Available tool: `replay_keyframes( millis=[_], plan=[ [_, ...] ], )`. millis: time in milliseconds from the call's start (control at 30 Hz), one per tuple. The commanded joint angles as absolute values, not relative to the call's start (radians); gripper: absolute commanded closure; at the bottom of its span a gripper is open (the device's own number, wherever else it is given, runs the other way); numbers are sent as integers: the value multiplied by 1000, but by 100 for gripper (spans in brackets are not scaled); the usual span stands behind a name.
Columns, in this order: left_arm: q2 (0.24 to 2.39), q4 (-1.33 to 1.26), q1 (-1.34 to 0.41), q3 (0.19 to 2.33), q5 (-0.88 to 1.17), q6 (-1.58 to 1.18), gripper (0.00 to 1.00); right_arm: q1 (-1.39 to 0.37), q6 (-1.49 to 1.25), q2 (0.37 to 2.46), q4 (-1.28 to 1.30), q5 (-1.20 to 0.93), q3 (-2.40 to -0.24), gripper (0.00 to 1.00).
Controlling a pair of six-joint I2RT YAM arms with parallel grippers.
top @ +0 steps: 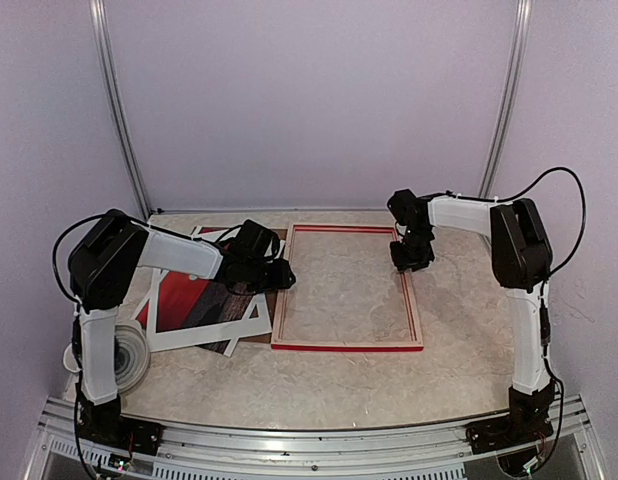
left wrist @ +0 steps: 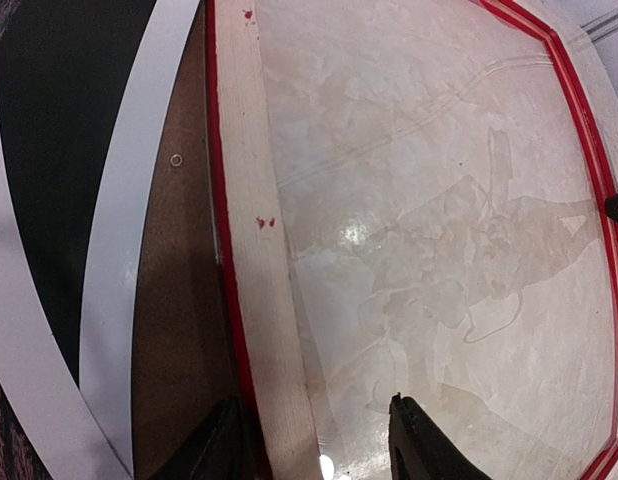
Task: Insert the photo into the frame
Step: Press the glass panel against the frame body.
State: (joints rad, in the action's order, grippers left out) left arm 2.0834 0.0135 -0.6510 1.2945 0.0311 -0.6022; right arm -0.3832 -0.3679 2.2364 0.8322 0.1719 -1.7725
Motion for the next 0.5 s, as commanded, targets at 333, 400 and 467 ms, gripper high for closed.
replay_keyframes(
  millis=[333,400,467],
  plan=[
    [2046,8,-646,1239,20,-611,69,-377,-407,2379,898,270,-1986,64],
    [2047,8,-646,1241,21,-609,76,-376,-408,2408,916,293,-2030,64],
    [2050,8,-646,1242,26,-609,78,-372,-405,2427,917,310,-2056,64]
  ],
)
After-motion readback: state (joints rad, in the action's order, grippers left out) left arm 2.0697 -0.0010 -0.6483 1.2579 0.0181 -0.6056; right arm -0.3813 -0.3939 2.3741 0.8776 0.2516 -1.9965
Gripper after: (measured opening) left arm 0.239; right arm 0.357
